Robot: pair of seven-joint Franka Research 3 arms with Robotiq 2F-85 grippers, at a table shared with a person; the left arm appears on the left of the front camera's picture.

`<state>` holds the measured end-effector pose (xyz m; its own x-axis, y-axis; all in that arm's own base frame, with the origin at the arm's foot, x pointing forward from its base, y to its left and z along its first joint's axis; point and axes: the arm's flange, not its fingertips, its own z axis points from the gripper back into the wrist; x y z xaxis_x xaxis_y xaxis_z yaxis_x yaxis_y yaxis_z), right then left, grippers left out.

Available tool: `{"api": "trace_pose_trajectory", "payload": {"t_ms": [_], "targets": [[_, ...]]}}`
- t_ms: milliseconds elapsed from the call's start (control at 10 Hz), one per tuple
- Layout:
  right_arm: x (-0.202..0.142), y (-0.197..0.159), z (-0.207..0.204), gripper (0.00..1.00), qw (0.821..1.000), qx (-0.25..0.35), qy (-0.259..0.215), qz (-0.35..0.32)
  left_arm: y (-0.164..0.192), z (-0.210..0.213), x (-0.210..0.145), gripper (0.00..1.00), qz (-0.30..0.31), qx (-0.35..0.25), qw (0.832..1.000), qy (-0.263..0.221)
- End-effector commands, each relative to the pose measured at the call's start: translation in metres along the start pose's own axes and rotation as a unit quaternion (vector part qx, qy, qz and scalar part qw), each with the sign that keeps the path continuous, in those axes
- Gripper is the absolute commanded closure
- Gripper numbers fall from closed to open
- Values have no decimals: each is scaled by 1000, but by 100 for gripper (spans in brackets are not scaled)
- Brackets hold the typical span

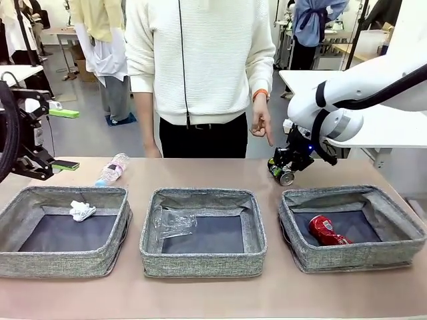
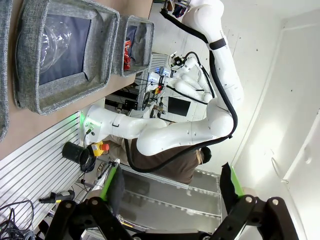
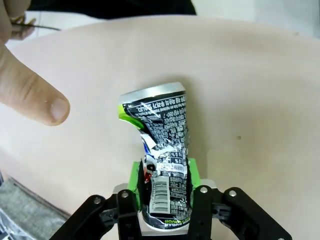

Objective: Sort the waste into the appropriate baskets.
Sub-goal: Pick up the waste item pointed out by the person.

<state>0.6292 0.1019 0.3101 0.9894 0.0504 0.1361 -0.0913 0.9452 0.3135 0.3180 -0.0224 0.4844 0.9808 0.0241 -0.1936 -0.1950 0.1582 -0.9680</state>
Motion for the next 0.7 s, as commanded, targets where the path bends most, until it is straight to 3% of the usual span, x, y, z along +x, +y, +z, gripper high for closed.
{"api": "trace_pose_trajectory", "payload": {"t_ms": [0,400,500,600], "targets": [[5,0,-5,100,1000,-12,10,-9,-5,-1,-1,0,6,-10,1000,-3],[5,0,-5,100,1000,-12,17,-13,-5,-1,-1,0,6,-10,1000,-3],[2,0,3,100,1000,-7,16,-14,-5,-1,-1,0,6,-10,1000,-3],[-9,0,34,100,999,6,33,-43,-5,-1,-1,0,6,-10,1000,-3]]}}
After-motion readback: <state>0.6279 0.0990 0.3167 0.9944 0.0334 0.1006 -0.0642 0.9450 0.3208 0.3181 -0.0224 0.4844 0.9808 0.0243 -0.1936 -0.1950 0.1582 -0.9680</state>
